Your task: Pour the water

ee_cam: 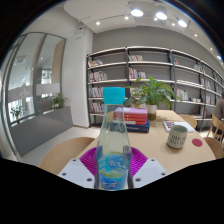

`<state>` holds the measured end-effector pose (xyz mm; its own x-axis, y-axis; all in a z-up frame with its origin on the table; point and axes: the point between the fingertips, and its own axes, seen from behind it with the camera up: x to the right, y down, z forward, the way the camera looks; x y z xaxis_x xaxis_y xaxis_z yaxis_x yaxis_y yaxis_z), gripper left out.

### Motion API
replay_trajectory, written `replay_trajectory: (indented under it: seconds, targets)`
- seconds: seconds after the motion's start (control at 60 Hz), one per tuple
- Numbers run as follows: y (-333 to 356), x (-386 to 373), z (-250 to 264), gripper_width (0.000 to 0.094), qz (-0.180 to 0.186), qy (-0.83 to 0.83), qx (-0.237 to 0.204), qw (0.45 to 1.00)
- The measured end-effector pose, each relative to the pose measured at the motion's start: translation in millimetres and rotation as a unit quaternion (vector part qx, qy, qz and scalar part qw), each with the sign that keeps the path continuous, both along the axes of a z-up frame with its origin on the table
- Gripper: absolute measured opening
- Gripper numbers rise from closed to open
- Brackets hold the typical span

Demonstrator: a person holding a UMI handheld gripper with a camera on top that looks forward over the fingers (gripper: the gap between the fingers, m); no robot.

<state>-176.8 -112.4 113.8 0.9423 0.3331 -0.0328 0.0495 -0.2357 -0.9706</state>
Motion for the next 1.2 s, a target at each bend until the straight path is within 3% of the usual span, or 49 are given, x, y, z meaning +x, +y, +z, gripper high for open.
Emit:
replay_trajectory:
  seconds: [0.2,0.35,0.467,0.6,1.017,1.1,1.2]
  targets:
    - [98,0,37,0.038,-0.043,0.15,-0.039,0.987]
    - [162,24,59,0.0378,-0.088,0.322,-0.103,0.937]
    - [195,45,85,0.0379,-0.111,0.476,-0.142,0.861]
    - [223,77,103,0.0378,-0.126,0.626,-0.157,0.754]
    - [272,179,96,0.0396,-0.174,0.88,-0.14,0.418]
    - [275,191,94,0.0395,-0.176,0.894,-0.133,0.391]
    - [276,188,92,0.0395,-0.175,0.886,-0.149,0.403]
